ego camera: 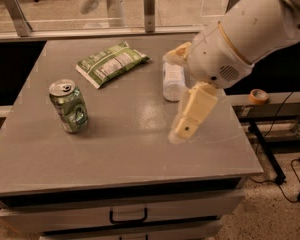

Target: Pick green can

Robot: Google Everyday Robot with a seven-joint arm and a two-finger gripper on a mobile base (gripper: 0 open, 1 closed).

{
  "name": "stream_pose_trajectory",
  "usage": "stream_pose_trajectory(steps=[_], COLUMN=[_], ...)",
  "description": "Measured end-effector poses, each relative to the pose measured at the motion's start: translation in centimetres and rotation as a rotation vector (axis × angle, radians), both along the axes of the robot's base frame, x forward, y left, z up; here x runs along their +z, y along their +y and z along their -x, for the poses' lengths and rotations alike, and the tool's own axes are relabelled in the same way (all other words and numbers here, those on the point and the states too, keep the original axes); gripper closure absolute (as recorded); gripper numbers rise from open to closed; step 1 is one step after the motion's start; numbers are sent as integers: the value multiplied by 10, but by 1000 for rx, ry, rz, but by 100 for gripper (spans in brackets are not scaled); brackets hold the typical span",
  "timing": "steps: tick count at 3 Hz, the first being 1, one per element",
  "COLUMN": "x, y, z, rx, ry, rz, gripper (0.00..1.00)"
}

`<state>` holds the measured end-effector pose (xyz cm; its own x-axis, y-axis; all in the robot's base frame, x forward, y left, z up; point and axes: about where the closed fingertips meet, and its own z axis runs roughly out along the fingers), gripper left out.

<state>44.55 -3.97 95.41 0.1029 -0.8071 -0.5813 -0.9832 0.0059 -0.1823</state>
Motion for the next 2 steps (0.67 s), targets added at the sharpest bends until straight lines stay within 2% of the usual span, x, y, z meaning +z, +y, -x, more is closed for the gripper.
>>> stream_pose_trajectory(steps=[1,2], x=[9,10], y=[68,78], z=[1,2], rx=[102,121], ry=[-31,-36], rz=[-50,-52], gripper=[0,0])
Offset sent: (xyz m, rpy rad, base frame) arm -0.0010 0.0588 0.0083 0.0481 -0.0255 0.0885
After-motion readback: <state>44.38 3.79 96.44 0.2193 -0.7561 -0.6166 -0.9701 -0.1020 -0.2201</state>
